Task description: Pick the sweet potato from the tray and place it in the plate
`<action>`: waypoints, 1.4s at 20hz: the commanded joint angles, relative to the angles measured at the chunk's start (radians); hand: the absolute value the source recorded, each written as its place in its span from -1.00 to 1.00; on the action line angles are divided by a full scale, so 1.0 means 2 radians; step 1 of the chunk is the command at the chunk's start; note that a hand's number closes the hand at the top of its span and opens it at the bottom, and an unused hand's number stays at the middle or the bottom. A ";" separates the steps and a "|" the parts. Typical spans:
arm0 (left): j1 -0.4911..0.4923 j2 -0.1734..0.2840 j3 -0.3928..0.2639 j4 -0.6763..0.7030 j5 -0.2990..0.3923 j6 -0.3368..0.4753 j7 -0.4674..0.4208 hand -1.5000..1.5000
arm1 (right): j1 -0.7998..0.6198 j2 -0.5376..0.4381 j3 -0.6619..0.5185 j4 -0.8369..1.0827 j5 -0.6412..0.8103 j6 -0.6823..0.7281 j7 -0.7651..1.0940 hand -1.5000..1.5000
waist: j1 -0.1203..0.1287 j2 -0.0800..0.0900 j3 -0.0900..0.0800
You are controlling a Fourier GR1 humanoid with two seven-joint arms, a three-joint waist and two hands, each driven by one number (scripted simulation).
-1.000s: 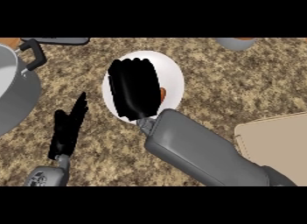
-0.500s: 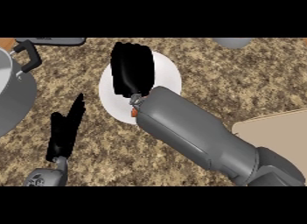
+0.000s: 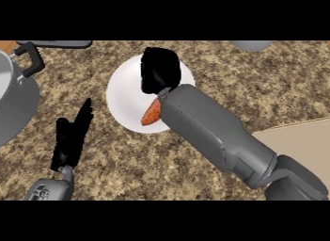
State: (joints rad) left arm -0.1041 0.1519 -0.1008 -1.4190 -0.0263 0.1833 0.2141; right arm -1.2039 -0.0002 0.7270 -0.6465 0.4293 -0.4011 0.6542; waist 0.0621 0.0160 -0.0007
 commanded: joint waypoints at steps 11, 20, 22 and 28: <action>0.011 0.001 0.009 -0.014 0.003 -0.005 -0.003 0.00 | 0.012 0.000 -0.041 0.093 -0.113 0.100 -0.192 -1.00 | 0.000 0.000 0.000; 0.022 -0.019 -0.008 -0.012 -0.018 0.017 0.002 0.00 | 0.053 0.000 -0.192 0.015 -0.242 0.021 -0.336 -1.00 | -0.014 -0.002 0.001; 0.025 0.004 0.017 -0.031 0.004 0.002 0.018 0.00 | 0.077 -0.016 -0.217 0.008 -0.265 0.057 -0.372 -1.00 | -0.020 -0.005 0.001; 0.050 -0.006 0.004 -0.038 -0.014 0.005 0.002 0.00 | 0.075 -0.007 -0.244 0.064 -0.277 0.102 -0.445 -1.00 | -0.019 -0.005 0.001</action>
State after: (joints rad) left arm -0.0422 0.1517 -0.0773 -1.4675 -0.0377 0.1845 0.2229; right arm -1.0413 -0.0048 0.3070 -0.5783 -0.1005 -0.2597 -0.1356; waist 0.0260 0.0071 0.0007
